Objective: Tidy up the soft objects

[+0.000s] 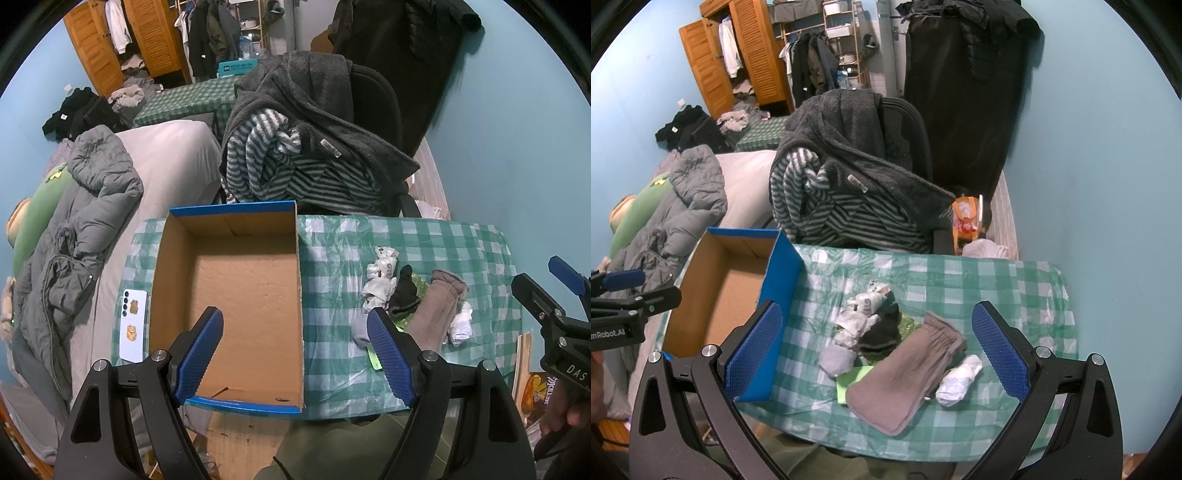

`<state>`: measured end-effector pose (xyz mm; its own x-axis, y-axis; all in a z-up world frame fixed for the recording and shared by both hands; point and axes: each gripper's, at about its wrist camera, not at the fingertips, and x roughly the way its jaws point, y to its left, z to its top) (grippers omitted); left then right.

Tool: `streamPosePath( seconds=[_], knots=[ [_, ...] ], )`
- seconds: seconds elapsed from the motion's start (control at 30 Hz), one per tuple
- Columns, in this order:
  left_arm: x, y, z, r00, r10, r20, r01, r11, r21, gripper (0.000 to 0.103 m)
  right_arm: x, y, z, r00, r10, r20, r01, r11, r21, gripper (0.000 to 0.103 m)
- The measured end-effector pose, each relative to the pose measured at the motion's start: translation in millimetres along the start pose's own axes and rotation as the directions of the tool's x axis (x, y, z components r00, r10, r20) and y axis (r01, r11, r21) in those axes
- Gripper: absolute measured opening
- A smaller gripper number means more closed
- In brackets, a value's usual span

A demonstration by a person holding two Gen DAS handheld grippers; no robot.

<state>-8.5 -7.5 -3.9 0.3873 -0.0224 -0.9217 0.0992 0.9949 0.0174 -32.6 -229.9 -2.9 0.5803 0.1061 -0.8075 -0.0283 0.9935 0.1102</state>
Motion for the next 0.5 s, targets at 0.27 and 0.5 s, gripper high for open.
streamPosePath(
  seconds=[0.27,0.5],
  knots=[
    [1.3,-2.3,-1.5,1.000,0.001,-0.008,-0.001,1.000,0.003,0.081,-0.2,0.1,0.1,1.000,0.000,-0.001,0.000,1.000,-0.001,0.102],
    [1.4,-3.6,-3.4,1.000,0.001,-0.012,-0.001,1.000,0.000,0.081,0.1,0.4,0.0,1.000,0.000,-0.002,0.000,1.000,-0.001,0.102]
  ],
)
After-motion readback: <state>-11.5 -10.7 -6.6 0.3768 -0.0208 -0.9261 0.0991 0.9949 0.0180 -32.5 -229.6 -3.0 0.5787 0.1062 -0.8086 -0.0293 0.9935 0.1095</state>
